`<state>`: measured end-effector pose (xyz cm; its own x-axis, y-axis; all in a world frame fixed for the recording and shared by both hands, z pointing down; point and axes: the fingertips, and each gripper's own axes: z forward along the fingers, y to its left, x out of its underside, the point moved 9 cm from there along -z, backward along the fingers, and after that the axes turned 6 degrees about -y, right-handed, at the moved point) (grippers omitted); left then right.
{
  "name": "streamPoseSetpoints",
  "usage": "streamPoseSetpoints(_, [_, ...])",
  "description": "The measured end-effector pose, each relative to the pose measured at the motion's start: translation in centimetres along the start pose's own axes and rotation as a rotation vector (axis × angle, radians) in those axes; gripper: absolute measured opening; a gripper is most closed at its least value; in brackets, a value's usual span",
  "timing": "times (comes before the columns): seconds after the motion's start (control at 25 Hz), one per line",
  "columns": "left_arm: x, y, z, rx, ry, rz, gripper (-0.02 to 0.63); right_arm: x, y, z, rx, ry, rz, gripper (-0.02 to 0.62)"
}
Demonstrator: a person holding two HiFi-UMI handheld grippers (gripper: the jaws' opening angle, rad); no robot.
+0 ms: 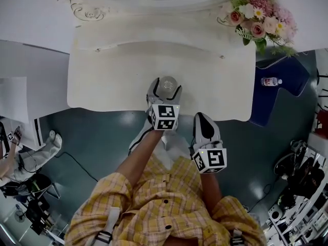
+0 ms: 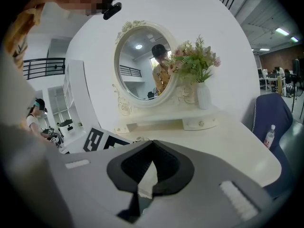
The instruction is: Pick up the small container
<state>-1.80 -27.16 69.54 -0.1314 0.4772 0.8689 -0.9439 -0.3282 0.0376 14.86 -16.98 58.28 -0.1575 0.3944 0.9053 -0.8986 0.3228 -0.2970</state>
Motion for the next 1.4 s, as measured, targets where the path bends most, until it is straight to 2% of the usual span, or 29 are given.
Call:
streamPoseSetpoints(0.48, [1.0, 0.1, 2.1, -0.043, 0.037, -0.029, 0.377, 0.2, -0.9, 0.0, 0.019, 0.011, 0.02, -0.002])
streamPoseSetpoints(0.84, [1.2, -0.1, 2.5, -0.067, 0.049, 0.012, 0.363, 1.0, -0.7, -0.2, 0.017, 0.041, 0.0, -0.002])
streamPoseSetpoints(1.24, [1.3, 0.1, 2.3, -0.05, 0.055, 0.018, 0.347, 0.5, -1.3, -0.4, 0.029, 0.033, 0.019, -0.002])
streamPoseSetpoints(1.4, [1.3, 0.4, 1.7, -0.043, 0.059, -0.009, 0.347, -0.2, -1.3, -0.4, 0.026, 0.012, 0.023, -0.002])
